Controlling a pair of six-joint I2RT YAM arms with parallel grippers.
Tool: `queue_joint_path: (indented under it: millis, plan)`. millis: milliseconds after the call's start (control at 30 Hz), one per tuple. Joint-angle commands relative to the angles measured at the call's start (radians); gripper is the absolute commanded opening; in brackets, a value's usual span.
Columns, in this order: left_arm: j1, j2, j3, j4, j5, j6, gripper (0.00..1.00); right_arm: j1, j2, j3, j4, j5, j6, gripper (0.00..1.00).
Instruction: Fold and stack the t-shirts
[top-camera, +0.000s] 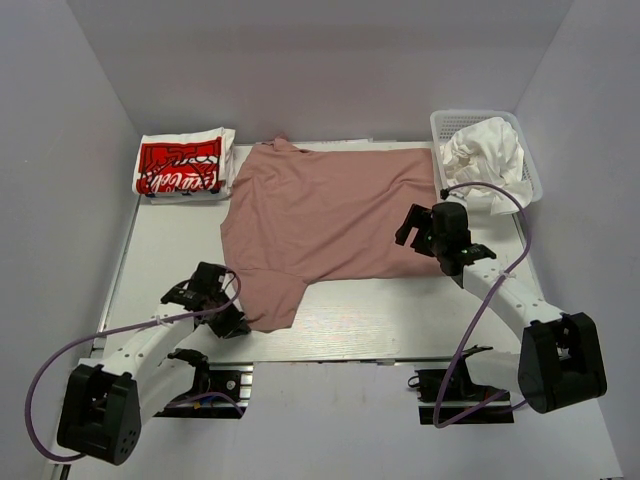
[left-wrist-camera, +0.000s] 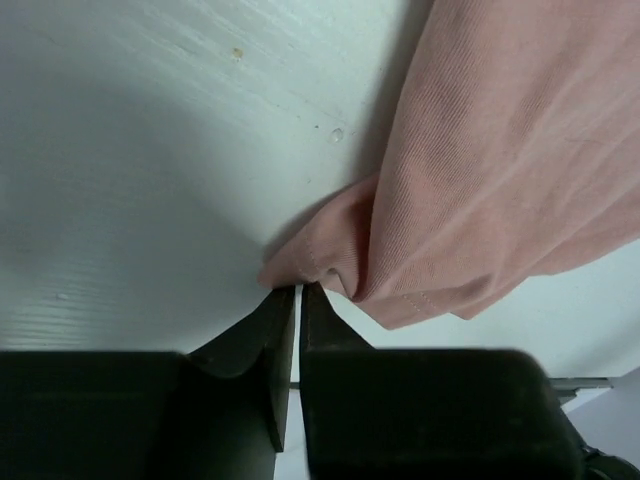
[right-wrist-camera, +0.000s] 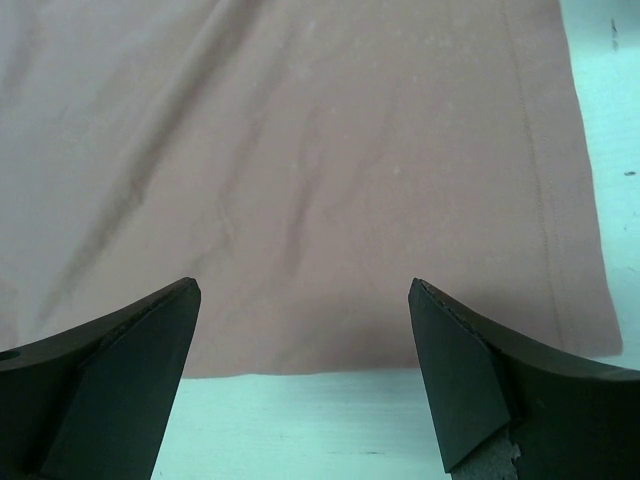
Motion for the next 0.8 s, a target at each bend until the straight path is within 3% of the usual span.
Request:
queue_joint_path:
  millis: [0,200,233,567,767]
  plan:
    - [-0.012,0.019,-0.001,0.020,-0.094,0.025,0.19,-0.005,-0.003,0.023,-0.025,0.034,0.009,0.90]
    - [-0.012,0.102,0.045,0.020,-0.138,0.043,0.34,-0.004,-0.024,0.006,-0.056,0.025,0.009,0.90]
    - [-0.012,0.122,0.045,0.010,-0.139,0.043,0.41,-0.007,-0.030,0.006,-0.056,0.022,0.007,0.90]
    - [-0.022,0.229,0.100,-0.052,-0.169,-0.001,0.46,-0.008,-0.049,-0.011,-0.079,0.034,0.010,0.90]
    - [-0.022,0.409,0.181,-0.061,-0.212,-0.001,0.49,-0.007,-0.046,-0.013,-0.079,0.019,0.004,0.90]
